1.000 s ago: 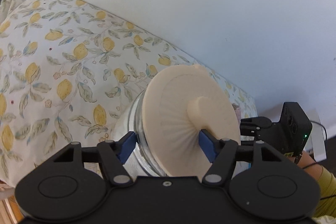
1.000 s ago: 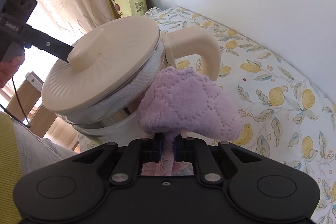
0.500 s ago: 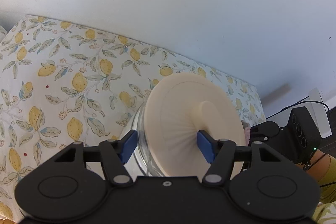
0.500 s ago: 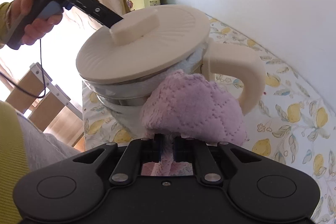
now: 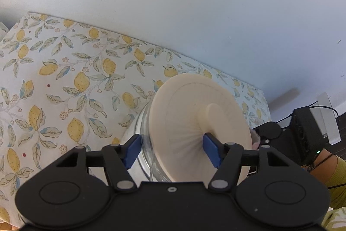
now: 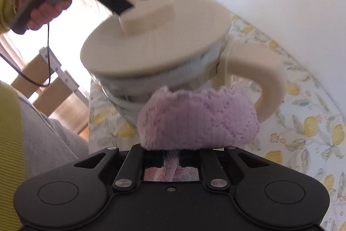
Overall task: Clean container
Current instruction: 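Wipe around the pitcher's glass near the handle with the pink cloth in the right gripper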
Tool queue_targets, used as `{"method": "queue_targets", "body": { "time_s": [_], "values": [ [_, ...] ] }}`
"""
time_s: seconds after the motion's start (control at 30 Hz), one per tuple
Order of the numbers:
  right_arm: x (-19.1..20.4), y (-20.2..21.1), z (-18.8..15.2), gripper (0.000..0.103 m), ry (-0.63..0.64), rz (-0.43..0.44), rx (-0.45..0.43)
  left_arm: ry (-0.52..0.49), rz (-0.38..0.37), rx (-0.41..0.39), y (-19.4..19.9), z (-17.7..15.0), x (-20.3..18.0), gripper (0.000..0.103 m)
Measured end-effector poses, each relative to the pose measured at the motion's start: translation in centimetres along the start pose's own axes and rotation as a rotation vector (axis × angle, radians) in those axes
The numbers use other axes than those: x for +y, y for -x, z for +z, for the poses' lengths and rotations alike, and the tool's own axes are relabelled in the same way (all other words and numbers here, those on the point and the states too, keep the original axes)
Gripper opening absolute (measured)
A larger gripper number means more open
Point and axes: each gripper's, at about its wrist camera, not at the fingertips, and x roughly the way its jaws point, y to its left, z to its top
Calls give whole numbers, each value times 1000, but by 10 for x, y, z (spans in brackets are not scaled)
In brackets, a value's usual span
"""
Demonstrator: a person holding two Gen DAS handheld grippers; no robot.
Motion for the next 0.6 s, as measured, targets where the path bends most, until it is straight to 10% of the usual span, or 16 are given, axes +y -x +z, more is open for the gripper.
{"method": "queue_targets", "body": {
  "time_s": [0.6],
  "values": [
    [6,-26,-7,14,40,-51,70,-53,58,9,0,0,-9,66]
  ]
}}
